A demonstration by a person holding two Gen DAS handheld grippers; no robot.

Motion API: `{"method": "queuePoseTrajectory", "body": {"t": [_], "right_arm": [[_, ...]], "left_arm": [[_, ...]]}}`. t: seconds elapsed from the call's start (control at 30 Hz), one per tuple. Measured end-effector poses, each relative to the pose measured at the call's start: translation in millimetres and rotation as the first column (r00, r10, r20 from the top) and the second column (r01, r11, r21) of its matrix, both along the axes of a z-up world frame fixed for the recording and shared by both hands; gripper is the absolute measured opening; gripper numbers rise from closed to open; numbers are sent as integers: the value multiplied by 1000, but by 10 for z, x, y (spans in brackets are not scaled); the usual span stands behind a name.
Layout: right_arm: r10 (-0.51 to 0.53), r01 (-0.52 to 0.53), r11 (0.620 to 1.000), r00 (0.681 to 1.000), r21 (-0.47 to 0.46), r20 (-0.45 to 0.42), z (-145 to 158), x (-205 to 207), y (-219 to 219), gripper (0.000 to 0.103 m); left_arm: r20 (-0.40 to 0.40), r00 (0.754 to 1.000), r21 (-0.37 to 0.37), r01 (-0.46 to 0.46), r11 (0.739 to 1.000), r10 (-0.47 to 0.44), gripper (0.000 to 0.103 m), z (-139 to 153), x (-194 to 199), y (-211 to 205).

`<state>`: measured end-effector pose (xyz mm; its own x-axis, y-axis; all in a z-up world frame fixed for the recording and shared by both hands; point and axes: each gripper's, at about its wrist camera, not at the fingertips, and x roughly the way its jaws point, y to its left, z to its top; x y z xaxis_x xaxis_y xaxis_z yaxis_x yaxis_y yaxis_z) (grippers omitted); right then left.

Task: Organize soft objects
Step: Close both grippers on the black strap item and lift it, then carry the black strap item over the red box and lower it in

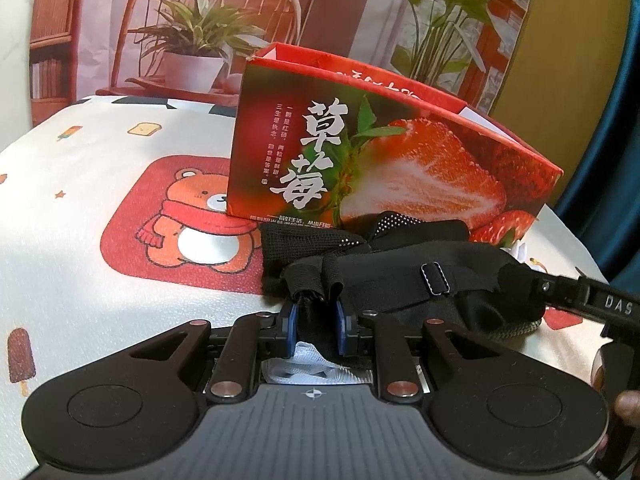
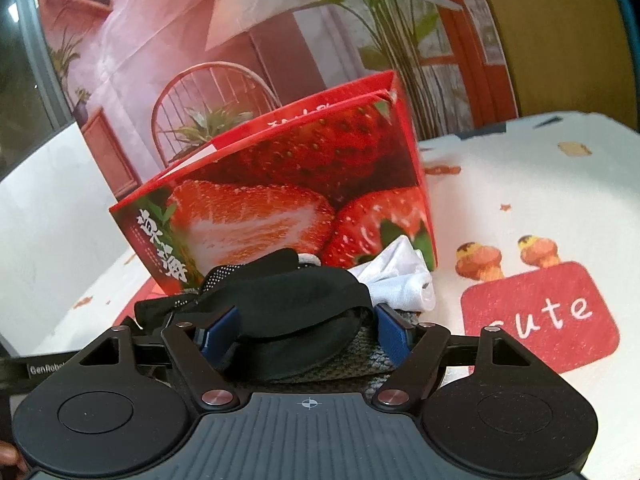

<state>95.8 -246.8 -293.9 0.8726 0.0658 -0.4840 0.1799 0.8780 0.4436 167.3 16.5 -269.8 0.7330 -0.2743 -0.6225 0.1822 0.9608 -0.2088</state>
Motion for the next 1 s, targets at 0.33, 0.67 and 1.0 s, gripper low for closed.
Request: {"method": "queuePoseTrajectory", "body": {"t": [0.33,0.67,1.0], "right_arm": [[-47,46,997,999,64,5,65,13,-116,40],[-27,31,998,998,-63,62,374,-153,-12,12],[16,-3,987,997,-161,80,625,-197,158,10]], "left_arm": [[7,1000,11,4,1000,-4,21,6,-12,3],[110,994,4,20,1000,-20,18,246,-192,33],[185,982,-9,35,999,-32,14,525,-349,25]]}}
